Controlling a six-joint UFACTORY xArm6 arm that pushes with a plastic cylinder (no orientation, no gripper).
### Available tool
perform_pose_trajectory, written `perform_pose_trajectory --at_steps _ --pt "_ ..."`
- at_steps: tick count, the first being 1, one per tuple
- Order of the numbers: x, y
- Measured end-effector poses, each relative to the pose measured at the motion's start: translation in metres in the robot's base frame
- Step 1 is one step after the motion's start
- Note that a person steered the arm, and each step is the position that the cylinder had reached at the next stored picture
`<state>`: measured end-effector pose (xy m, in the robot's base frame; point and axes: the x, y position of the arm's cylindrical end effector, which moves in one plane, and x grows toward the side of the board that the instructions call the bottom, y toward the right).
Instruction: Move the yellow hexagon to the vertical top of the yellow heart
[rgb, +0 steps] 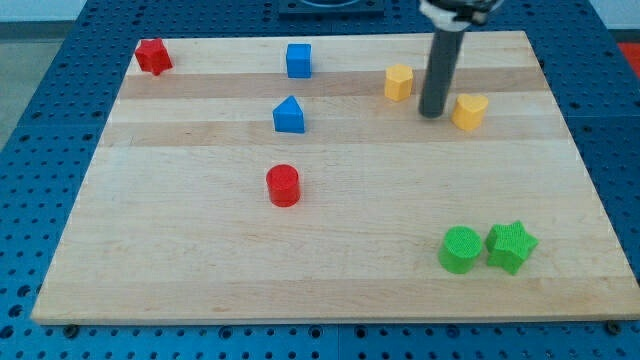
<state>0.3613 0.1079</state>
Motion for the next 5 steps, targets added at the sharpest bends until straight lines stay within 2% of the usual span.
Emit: perform_pose_trajectory --at_steps 1,2,3,4,5 --pt "-0.006 -0.046" --pt "-0.041 -0.018" --pt "-0.069 0.052" --pt "-0.067 0.059" --pt "-0.033 0.005"
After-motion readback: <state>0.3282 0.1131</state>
